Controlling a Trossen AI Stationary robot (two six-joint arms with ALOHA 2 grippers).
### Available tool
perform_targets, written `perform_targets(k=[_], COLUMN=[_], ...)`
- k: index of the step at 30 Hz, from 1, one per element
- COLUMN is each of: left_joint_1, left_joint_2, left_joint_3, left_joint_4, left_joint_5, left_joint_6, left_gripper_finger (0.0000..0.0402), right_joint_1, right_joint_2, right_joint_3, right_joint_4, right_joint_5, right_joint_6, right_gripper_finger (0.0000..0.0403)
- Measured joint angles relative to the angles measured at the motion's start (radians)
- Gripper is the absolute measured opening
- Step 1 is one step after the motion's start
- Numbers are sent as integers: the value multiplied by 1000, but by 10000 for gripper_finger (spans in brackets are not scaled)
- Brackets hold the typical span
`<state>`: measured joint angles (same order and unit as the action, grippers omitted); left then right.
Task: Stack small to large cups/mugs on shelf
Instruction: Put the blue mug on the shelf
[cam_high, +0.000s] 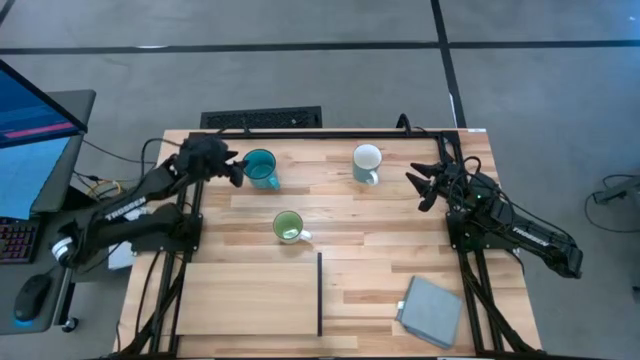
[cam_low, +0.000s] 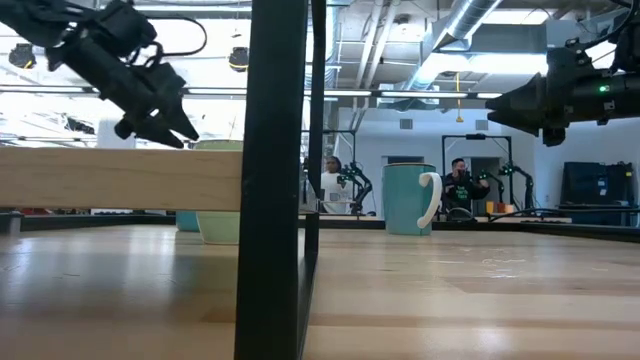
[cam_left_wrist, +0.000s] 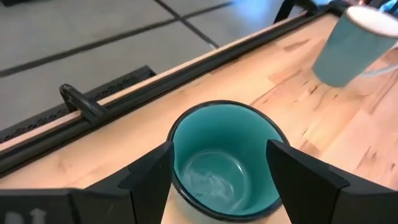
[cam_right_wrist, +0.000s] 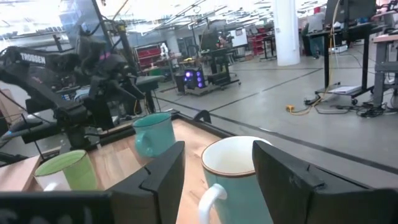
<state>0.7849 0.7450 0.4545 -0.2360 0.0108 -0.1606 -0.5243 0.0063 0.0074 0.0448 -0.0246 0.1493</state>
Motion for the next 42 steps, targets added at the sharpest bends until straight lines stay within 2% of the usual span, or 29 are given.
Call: perform_targets(k=[3,10,13,17,22,34,38,42], left_joint_1=[0,0,0,0,0,2,2,2], left_joint_2=[70,187,223,256,294,432,474,519], left_joint_3=[35,66,66,66,66,70,93,118], left_joint_4=[2,10,12,26,26,73,72,70], left_joint_5=[-23,-185,-216,-214,-140,-148,-148,-137], left_joint_6=[26,35,24,26,20,23,30,33], left_gripper_finger=[248,248,248,248,248,244,222,182], right_joint_1=[0,0,0,0,0,0,0,0], right_joint_2=[0,0,0,0,0,0,0,0], right_joint_3=[0,0,0,0,0,0,0,0], right_joint_4=[0,0,0,0,0,0,-1,-1], right_joint_5=[0,0,0,0,0,0,0,0], right_joint_6=[0,-1,-1,-1,-1,-2,-2,-2], right_gripper_finger=[209,209,209,209,209,209,209,209])
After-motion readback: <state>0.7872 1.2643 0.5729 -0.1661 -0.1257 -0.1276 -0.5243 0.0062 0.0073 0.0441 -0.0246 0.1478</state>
